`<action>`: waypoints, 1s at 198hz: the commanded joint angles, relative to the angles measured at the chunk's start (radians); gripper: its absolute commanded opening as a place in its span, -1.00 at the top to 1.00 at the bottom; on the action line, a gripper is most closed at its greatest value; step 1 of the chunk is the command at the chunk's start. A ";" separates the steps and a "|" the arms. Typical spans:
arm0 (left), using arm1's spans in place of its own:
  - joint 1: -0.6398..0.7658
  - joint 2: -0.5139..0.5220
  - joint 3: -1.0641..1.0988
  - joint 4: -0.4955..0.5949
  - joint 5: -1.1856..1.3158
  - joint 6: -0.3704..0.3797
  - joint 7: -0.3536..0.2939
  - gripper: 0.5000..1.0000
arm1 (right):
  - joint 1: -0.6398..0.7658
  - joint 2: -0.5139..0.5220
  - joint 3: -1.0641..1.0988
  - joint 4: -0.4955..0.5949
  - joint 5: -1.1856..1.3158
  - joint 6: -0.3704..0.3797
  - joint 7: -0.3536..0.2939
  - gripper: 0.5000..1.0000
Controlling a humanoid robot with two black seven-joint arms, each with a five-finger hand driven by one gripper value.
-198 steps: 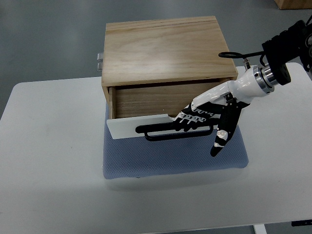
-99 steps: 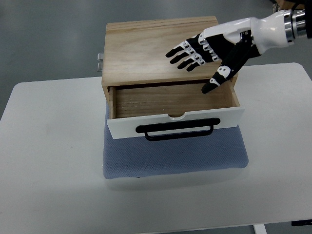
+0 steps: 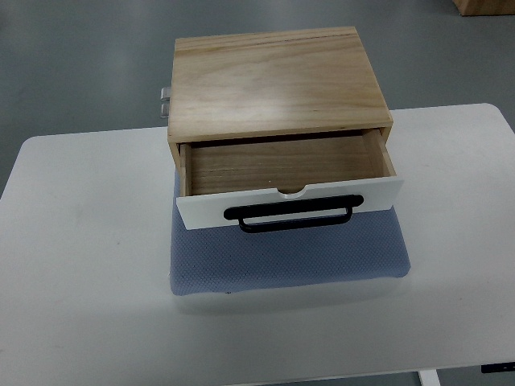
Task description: Open wood drawer with right hand
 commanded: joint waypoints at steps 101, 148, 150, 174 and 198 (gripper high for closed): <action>0.000 0.000 0.000 0.000 0.001 0.000 0.000 -1.00 | -0.317 0.281 0.348 -0.508 0.002 0.000 0.041 -0.78; 0.000 0.000 0.000 0.000 0.001 0.000 0.000 -1.00 | -0.386 0.343 0.380 -0.591 0.001 -0.005 0.076 -0.78; 0.000 0.000 0.000 0.000 0.001 0.000 0.000 -1.00 | -0.386 0.343 0.380 -0.591 0.001 -0.005 0.076 -0.78; 0.000 0.000 0.000 0.000 -0.001 0.000 0.000 -1.00 | -0.418 0.377 0.380 -0.622 0.002 -0.012 0.103 -0.78; 0.000 0.000 0.000 0.000 0.001 0.000 0.000 -1.00 | -0.444 0.392 0.380 -0.643 0.002 -0.014 0.116 -0.78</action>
